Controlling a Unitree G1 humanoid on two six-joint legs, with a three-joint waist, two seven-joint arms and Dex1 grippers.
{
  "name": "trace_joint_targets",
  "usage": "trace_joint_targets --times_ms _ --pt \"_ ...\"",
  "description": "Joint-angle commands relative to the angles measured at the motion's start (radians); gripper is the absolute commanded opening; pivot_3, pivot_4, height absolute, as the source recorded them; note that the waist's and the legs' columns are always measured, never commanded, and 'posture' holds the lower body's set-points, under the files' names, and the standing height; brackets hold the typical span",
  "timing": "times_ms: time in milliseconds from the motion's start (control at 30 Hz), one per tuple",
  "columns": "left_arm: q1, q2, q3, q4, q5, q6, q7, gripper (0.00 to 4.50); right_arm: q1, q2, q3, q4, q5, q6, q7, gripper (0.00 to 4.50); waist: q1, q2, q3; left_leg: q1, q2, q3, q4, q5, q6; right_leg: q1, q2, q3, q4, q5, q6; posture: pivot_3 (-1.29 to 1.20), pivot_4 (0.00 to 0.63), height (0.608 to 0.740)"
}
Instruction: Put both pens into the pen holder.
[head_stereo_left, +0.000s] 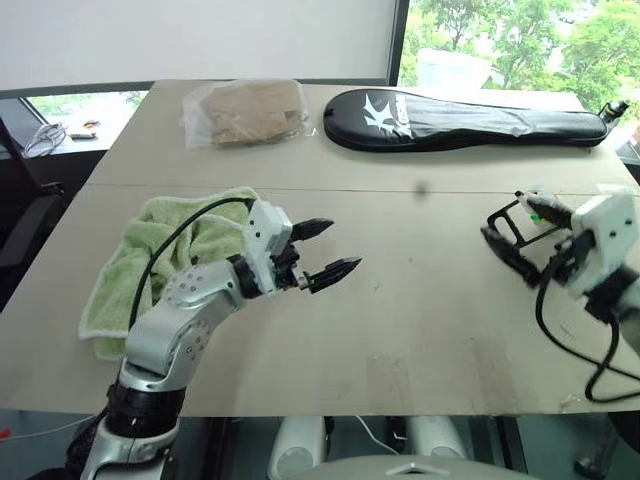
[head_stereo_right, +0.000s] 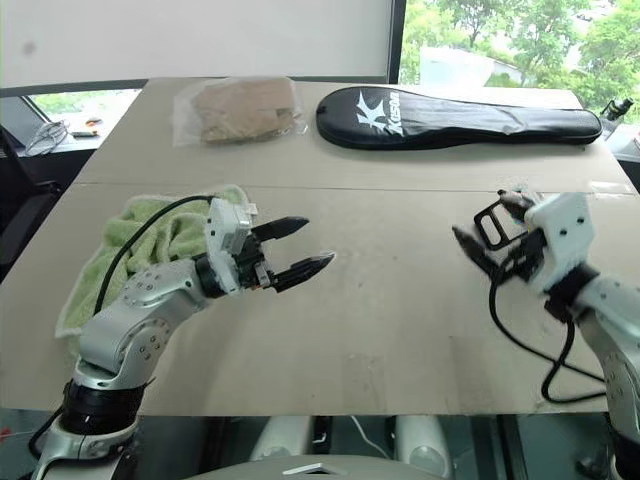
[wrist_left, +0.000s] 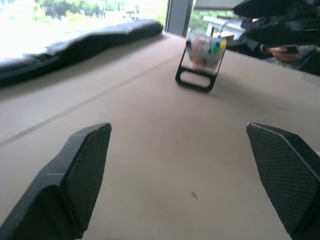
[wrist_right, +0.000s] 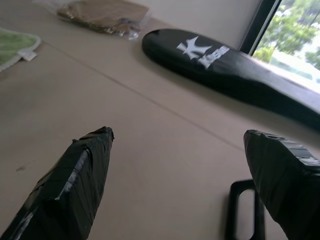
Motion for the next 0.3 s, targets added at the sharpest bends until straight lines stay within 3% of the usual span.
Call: trace_joint_targets --times_ms 33,133,300 --pt "0.108 0.030 0.088 -0.094 -0.009 -0.002 0.029 4.50 0.215 0.029 -0.068 -0.119 0.003 -0.034 0.030 4.41 0.004 0.000 0.000 0.001 0.000 0.000 0.000 0.000 0.000 0.001 0.000 0.000 0.000 -0.001 0.001 0.00 0.150 0.740" --pt "0.222 0.047 0.125 -0.119 0.008 -0.030 0.023 4.50 0.334 0.062 -0.065 -0.098 -0.035 -0.115 0.047 4.41 0.002 0.000 -0.001 0.001 0.001 0.000 0.000 0.000 0.000 0.000 -0.001 0.000 0.000 -0.001 0.001 0.00 0.150 0.740" --pt "0.294 0.067 0.148 -0.132 -0.003 -0.030 0.006 4.50 0.325 0.069 -0.043 -0.047 -0.068 -0.177 0.035 4.41 0.001 0.000 -0.001 0.003 0.001 0.000 0.001 -0.003 -0.005 0.000 -0.005 -0.002 -0.001 -0.001 0.001 0.00 0.150 0.740"
